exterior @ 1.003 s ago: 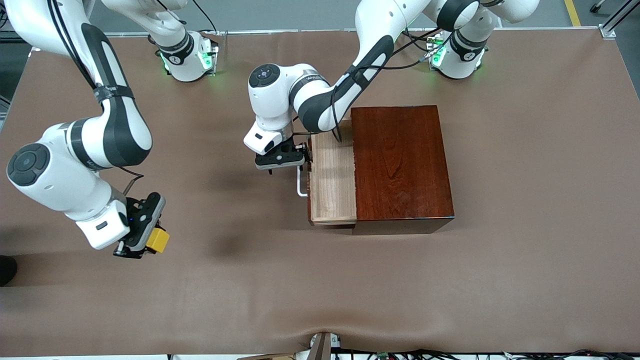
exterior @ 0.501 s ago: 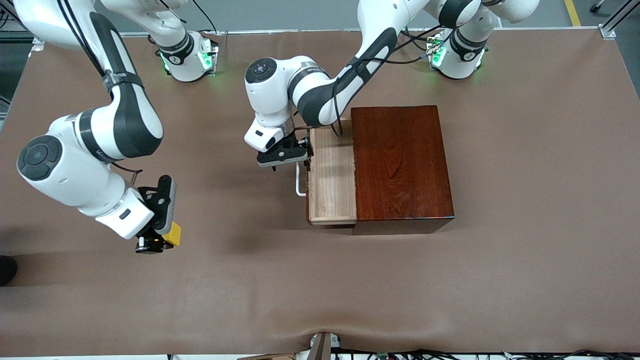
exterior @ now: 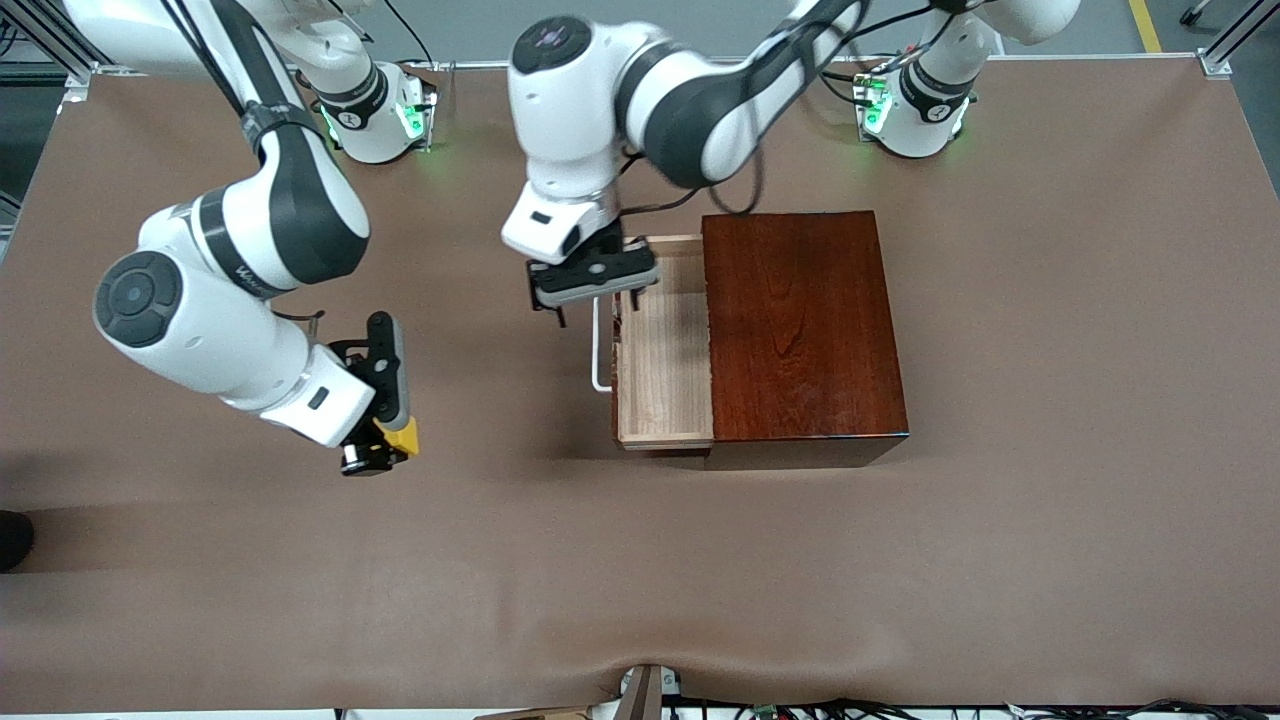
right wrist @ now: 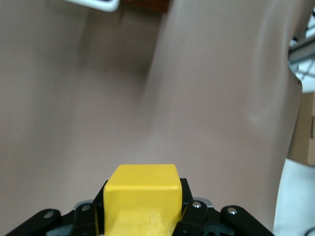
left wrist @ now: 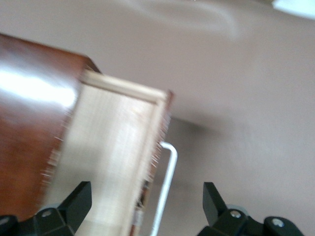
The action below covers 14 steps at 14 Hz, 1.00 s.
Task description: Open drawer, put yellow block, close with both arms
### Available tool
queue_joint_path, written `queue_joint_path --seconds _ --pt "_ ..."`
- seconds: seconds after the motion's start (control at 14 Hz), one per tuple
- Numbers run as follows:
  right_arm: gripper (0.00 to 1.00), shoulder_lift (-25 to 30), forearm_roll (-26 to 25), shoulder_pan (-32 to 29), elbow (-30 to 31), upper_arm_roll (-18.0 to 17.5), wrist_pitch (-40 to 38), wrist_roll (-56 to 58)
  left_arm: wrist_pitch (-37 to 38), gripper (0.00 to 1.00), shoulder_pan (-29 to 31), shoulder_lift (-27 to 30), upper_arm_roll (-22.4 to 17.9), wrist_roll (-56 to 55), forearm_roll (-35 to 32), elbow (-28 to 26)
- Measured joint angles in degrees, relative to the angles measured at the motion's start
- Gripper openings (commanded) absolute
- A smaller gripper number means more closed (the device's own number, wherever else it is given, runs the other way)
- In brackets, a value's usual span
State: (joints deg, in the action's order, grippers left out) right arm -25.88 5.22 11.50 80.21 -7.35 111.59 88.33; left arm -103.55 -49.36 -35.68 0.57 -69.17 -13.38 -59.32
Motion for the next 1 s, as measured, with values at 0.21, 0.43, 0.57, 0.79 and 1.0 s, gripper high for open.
queue_joint_path --seconds 0.21,0.43,0.57,0.79,1.0 --pt "0.00 -0.01 0.35 3.25 0.00 -0.03 -0.99 -3.26 2.22 1.00 4.79 3.59 0.07 1.26 0.35 -0.57" --pt "0.00 -0.01 0.38 8.02 -0.05 -0.10 -1.03 -9.08 2.89 1.00 8.29 5.29 0.06 3.09 0.52 -2.25" --pt "0.00 -0.01 0.37 11.96 -0.05 -0.10 -1.03 -13.86 3.50 1.00 11.60 8.20 0.02 7.99 1.09 -4.57" --pt "0.00 -0.08 0.36 17.26 -0.06 -0.04 -1.00 -20.90 6.15 1.00 19.35 15.05 -0.01 21.39 5.72 -9.60" --pt "0.00 -0.92 0.36 20.84 -0.54 0.00 -0.71 -25.54 7.38 1.00 24.31 20.21 0.02 29.74 7.03 -15.18"
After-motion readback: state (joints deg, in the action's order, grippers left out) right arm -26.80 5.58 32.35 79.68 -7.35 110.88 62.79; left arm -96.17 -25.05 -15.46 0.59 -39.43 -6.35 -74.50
